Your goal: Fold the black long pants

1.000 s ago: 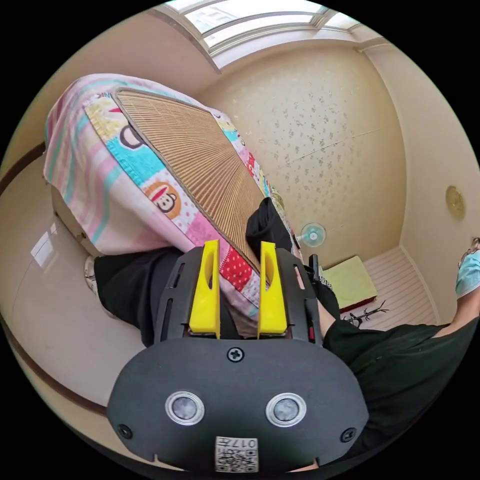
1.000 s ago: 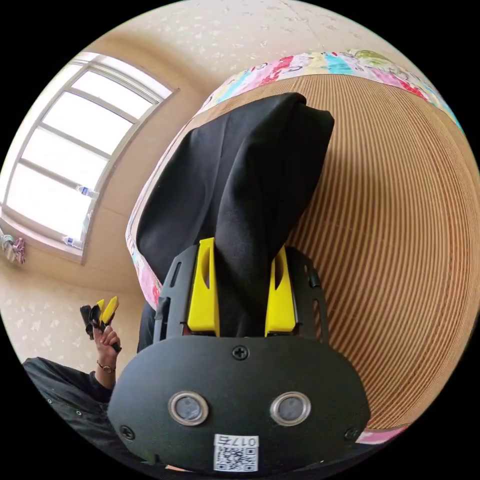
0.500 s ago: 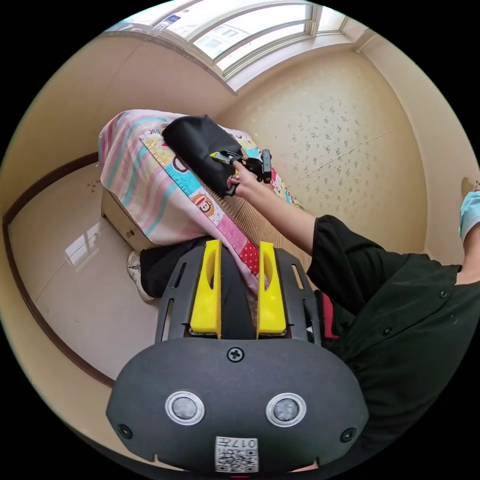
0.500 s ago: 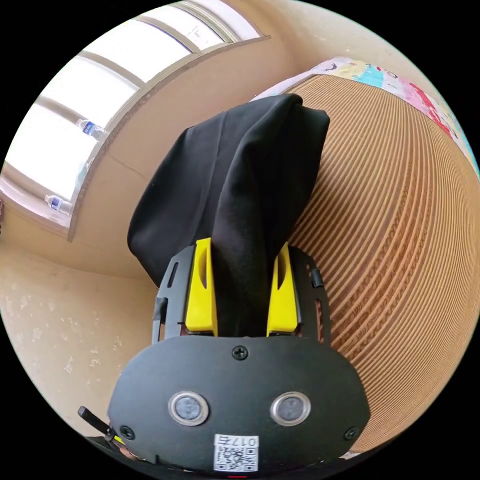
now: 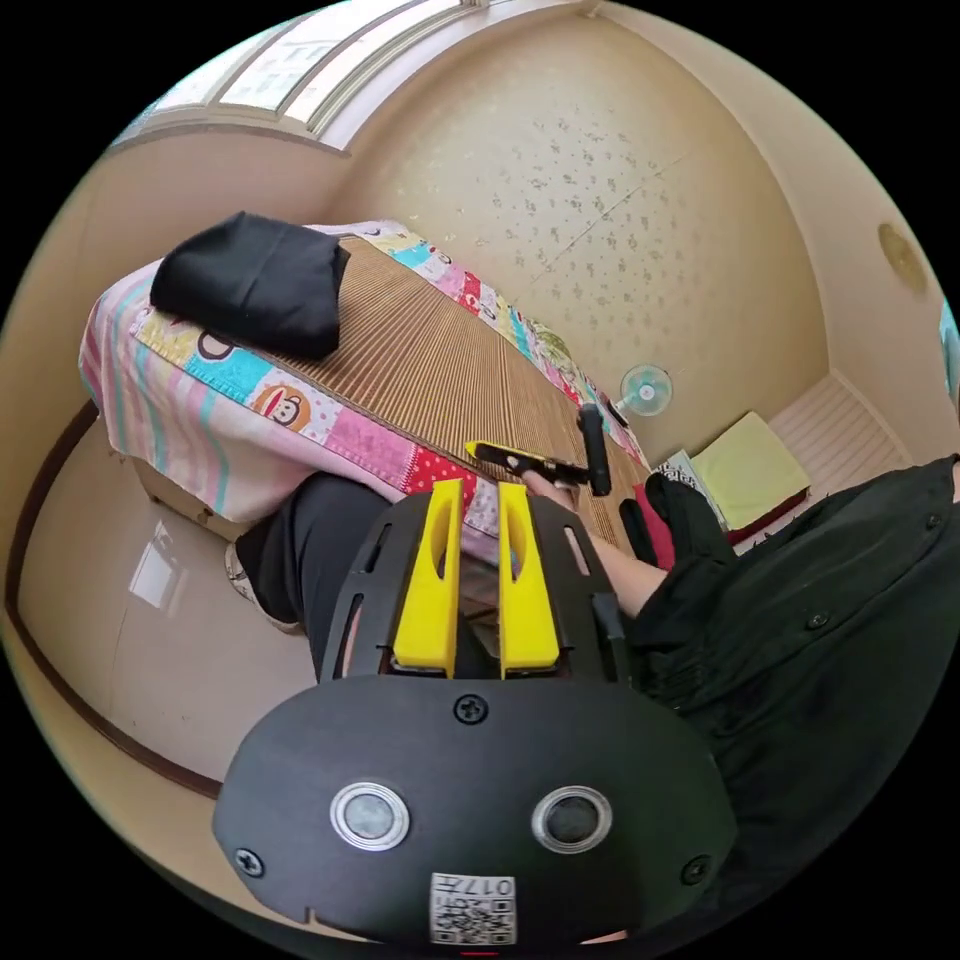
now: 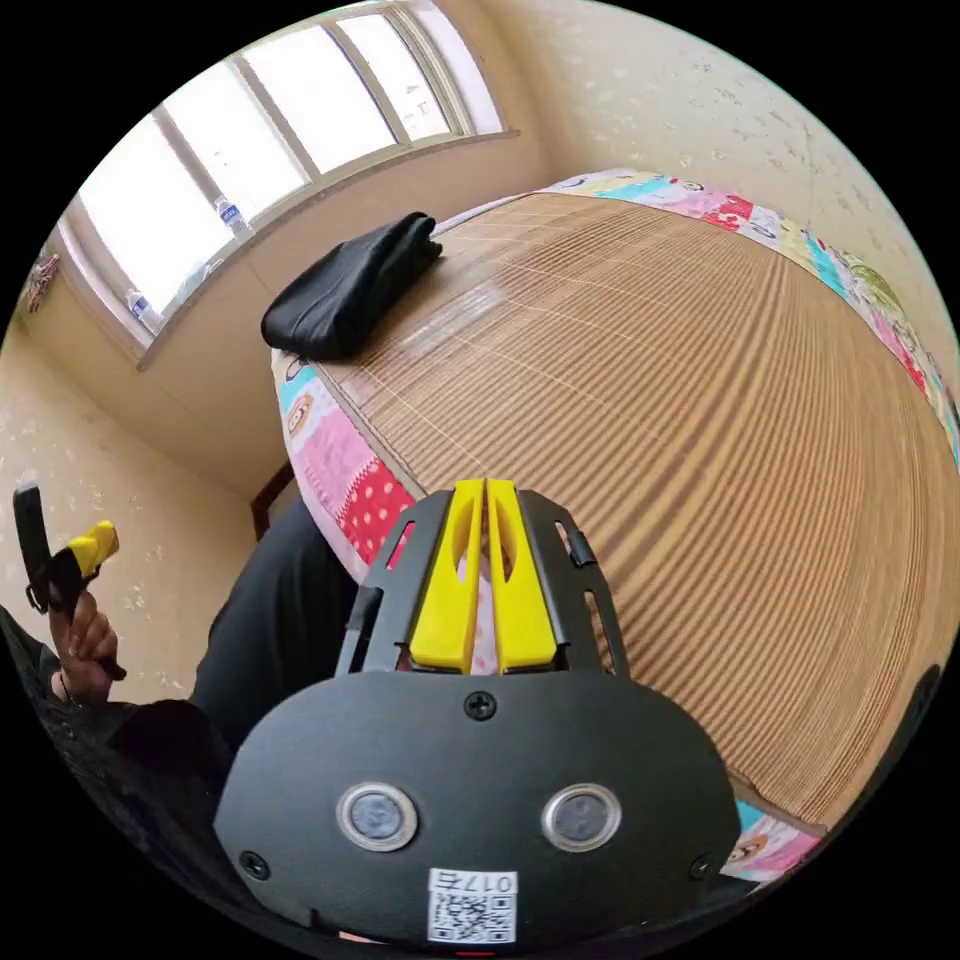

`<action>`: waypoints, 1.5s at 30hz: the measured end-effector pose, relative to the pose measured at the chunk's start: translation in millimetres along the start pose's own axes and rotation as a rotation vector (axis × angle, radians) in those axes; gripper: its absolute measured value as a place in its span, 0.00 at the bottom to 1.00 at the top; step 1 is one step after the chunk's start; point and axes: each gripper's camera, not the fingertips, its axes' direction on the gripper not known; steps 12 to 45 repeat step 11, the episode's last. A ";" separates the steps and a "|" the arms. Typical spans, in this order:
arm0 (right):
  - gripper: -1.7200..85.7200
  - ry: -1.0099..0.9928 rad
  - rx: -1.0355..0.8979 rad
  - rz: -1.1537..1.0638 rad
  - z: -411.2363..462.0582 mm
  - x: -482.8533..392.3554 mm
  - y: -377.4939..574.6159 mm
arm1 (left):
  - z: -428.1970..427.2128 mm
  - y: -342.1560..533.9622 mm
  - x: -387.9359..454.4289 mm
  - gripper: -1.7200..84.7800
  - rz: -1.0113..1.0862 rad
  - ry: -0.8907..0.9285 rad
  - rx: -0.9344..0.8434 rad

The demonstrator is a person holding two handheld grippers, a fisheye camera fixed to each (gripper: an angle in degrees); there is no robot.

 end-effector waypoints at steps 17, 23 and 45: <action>0.03 0.549 0.541 0.671 -422.9 207.6 234.1 | 76.6 -22.3 150.9 0.01 0.315 -0.008 0.057; 0.03 0.549 0.541 0.671 -422.9 207.6 234.1 | 76.6 -22.3 150.9 0.01 0.315 -0.008 0.057; 0.03 0.549 0.541 0.671 -422.9 207.6 234.1 | 76.6 -22.3 150.9 0.01 0.315 -0.008 0.057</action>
